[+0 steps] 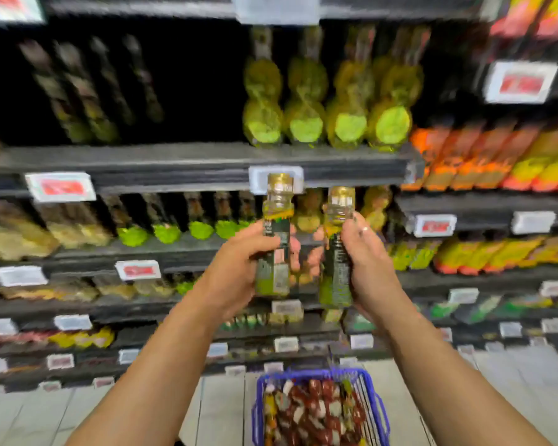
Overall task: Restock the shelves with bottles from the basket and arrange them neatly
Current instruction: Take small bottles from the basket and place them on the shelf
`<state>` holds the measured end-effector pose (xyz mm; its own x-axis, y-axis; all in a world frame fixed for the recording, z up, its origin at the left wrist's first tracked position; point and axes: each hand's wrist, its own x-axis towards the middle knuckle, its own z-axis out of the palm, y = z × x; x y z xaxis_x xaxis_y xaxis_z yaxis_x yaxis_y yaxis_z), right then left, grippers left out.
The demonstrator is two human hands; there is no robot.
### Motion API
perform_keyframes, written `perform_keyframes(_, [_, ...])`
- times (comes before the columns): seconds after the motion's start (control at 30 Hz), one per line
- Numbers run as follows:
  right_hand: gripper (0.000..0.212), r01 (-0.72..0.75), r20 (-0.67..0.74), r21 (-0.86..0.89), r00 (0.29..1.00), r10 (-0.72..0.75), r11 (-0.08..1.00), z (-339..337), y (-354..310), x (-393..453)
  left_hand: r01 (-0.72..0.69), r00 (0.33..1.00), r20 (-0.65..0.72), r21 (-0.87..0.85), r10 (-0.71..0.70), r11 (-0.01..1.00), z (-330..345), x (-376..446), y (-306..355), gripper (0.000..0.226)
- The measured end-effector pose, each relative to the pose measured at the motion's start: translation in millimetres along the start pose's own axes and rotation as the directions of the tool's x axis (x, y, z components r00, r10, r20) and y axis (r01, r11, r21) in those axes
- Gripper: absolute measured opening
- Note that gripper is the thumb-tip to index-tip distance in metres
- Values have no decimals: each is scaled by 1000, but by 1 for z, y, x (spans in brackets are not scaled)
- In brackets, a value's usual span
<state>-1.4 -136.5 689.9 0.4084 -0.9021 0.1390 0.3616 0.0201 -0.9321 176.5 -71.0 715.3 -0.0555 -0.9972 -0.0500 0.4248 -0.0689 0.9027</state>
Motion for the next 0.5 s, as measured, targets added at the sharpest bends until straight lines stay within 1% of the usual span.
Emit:
perform_keyframes(0.1, [37, 81, 89, -1, 993, -81, 997, 69, -15, 15, -75, 997, -10, 53, 76, 996, -35, -29, 45, 20])
perform_keyframes(0.2, [47, 138, 110, 5, 984, -138, 990, 135, -20, 27, -170, 984, -22, 137, 174, 976, -84, -52, 89, 23])
perform_keyframes(0.27, [52, 170, 118, 12, 978, -170, 985, 175, -19, 34, -211, 976, -20, 150, 216, 966, -117, -65, 116, 23])
perform_keyframes(0.37, [58, 179, 158, 9, 971, -178, 984, 228, -20, 47, -251, 966, -21, 136, 256, 958, -160, -79, 150, 20])
perform_keyframes(0.5, [54, 184, 187, 37, 964, -188, 982, 274, -22, 65, -249, 960, -91, 146, 264, 957, -200, -86, 182, 26])
